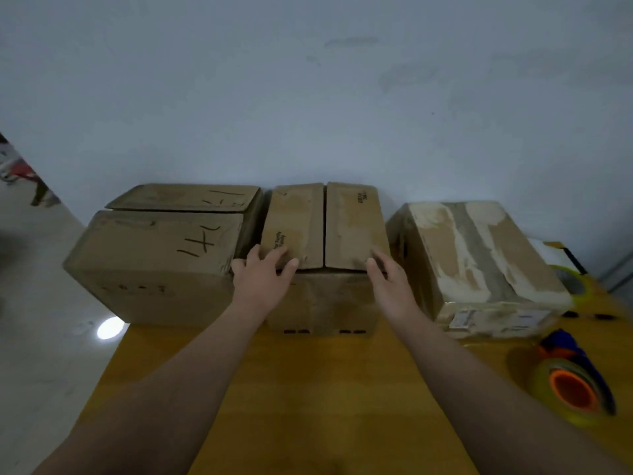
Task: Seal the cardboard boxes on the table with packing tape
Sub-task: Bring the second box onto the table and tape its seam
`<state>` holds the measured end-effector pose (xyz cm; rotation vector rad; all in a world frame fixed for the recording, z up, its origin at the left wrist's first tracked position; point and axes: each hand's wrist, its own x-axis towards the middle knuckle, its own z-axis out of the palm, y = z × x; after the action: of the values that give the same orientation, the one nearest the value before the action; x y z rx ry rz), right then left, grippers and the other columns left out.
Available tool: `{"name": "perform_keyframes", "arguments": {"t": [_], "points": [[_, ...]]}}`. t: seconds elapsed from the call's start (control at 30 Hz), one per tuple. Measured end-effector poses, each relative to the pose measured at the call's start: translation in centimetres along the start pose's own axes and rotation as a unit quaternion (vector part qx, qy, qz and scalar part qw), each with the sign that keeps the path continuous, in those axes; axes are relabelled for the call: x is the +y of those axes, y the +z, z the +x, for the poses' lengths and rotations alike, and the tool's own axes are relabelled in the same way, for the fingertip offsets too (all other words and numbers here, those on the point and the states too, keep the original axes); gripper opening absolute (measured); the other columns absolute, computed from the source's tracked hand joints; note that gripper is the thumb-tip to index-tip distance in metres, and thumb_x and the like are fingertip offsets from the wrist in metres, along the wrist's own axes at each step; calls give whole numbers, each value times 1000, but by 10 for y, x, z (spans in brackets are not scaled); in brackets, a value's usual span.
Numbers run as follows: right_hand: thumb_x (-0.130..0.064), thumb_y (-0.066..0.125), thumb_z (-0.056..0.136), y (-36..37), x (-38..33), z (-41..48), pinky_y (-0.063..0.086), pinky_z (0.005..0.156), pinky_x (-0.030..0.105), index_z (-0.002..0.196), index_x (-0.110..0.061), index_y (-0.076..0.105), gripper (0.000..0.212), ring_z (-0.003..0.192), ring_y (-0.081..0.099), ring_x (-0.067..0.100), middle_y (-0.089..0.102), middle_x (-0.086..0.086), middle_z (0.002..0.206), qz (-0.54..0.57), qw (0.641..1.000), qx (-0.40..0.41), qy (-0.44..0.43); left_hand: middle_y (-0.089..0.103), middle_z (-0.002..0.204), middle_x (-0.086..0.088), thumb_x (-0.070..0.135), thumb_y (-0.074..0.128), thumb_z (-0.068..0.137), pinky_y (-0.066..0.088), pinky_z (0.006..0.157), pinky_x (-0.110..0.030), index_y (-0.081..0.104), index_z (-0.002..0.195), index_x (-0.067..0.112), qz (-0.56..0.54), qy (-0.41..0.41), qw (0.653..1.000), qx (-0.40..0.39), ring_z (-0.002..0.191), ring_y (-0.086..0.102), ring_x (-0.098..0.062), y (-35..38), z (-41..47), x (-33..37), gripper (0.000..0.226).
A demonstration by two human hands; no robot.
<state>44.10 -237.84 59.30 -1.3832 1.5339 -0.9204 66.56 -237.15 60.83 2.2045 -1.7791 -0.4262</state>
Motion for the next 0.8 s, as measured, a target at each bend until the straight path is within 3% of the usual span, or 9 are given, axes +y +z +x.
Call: {"name": "perform_keyframes", "arguments": {"t": [0.13, 0.23, 0.33, 0.43, 0.53, 0.63, 0.7, 0.8], "points": [[-43, 43, 99, -37, 14, -18, 42, 90, 32, 125, -21, 53, 36, 115, 51, 21, 55, 0, 123, -21, 997, 74, 18, 54, 129, -6, 35, 34, 101, 45, 92, -35, 46, 135, 23, -91, 62, 993, 34, 115, 50, -23, 5, -50, 4, 37], [-44, 55, 93, -69, 24, -38, 39, 80, 31, 105, -17, 54, 30, 95, 50, 21, 48, -3, 100, -80, 993, 86, 35, 55, 130, -3, 15, 33, 102, 46, 91, -32, 40, 141, 21, -31, 138, 990, 28, 113, 51, -22, 8, -89, 18, 40], [-44, 65, 87, -97, 39, -55, 42, 87, 35, 106, -21, 49, 34, 99, 47, 24, 40, 3, 112, -135, 988, 65, 32, 47, 132, -3, 17, 41, 99, 34, 98, -28, 27, 149, 23, 71, 221, 972, -28, 114, 39, -21, 15, -120, 27, 52], [-41, 64, 89, -120, 47, -78, 41, 101, 41, 129, -26, 46, 47, 117, 44, 27, 37, 5, 129, -106, 994, 24, 13, 44, 132, 1, 30, 53, 95, 31, 97, -24, 22, 150, 24, 121, 263, 956, -43, 112, 36, -18, 19, -152, 30, 63], [-41, 53, 96, -135, 55, -105, 32, 111, 45, 145, -33, 35, 53, 135, 29, 29, 20, -1, 149, -94, 995, -38, 26, 52, 127, -5, 31, 66, 87, 39, 93, -31, 41, 143, 20, 171, 307, 936, -17, 106, 46, -24, 16, -186, 44, 62], [-54, 50, 94, -149, 68, -125, 23, 113, 57, 141, -50, 34, 50, 145, 6, 33, -2, -11, 158, -104, 992, -65, 38, 61, 105, -7, 39, 81, 67, 51, 80, -37, 67, 119, 17, 202, 355, 912, 23, 92, 57, -26, 16, -217, 63, 58], [-59, 48, 92, -158, 75, -135, 20, 114, 58, 140, -52, 35, 50, 146, -2, 33, -7, -11, 159, -129, 989, -69, 35, 60, 116, -9, 47, 78, 66, 47, 91, -44, 70, 111, 18, 189, 370, 910, 7, 108, 56, -30, 22, -235, 80, 54], [-63, 43, 92, -167, 75, -150, 15, 116, 55, 143, -48, 32, 55, 146, 0, 34, -5, -6, 160, -194, 977, -88, 17, 51, 136, -14, 50, 72, 71, 30, 107, -48, 67, 102, 17, 168, 384, 908, -2, 129, 44, -33, 42, -259, 112, 46]]}}
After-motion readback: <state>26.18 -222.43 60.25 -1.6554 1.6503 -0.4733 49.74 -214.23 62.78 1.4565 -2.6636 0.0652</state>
